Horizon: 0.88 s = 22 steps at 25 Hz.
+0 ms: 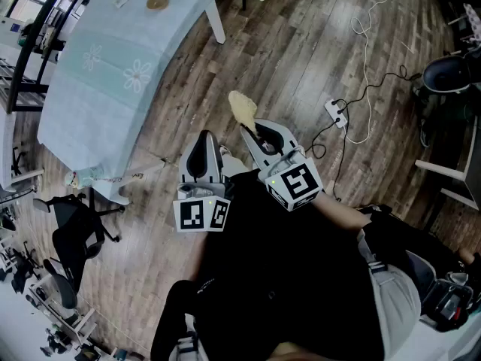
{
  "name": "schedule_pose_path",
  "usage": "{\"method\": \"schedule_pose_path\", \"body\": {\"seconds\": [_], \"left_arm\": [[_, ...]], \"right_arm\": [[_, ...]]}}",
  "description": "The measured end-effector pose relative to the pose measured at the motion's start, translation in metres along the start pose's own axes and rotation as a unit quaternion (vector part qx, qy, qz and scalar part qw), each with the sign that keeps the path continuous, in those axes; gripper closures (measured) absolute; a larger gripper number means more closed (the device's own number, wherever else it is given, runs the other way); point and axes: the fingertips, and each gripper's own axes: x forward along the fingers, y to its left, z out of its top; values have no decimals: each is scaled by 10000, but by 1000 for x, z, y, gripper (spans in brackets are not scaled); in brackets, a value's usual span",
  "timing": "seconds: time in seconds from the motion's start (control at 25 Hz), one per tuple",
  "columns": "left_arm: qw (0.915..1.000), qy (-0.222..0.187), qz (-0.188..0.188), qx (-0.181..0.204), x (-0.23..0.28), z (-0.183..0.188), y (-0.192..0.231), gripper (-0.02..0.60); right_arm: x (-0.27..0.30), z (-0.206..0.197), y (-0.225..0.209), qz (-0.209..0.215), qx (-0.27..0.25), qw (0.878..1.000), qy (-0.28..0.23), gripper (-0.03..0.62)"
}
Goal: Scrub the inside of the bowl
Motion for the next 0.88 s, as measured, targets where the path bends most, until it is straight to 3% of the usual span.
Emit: {"method": "schedule_pose_path", "body": {"seconds": [0.2,0.48,0.88], "left_arm": [[9999,125,27,-70,-2,-12,-9,560],[9997,116,59,203,-3,-12,-15,560],[9993,180,312,95,-8,-22,-11,558]], "right_arm": [[-2,0,-4,29,-41,10000,35,546],[-7,-2,-4,64,-76,9999,72,546],[-12,-6,-11,97,73,9999,85,545]]}}
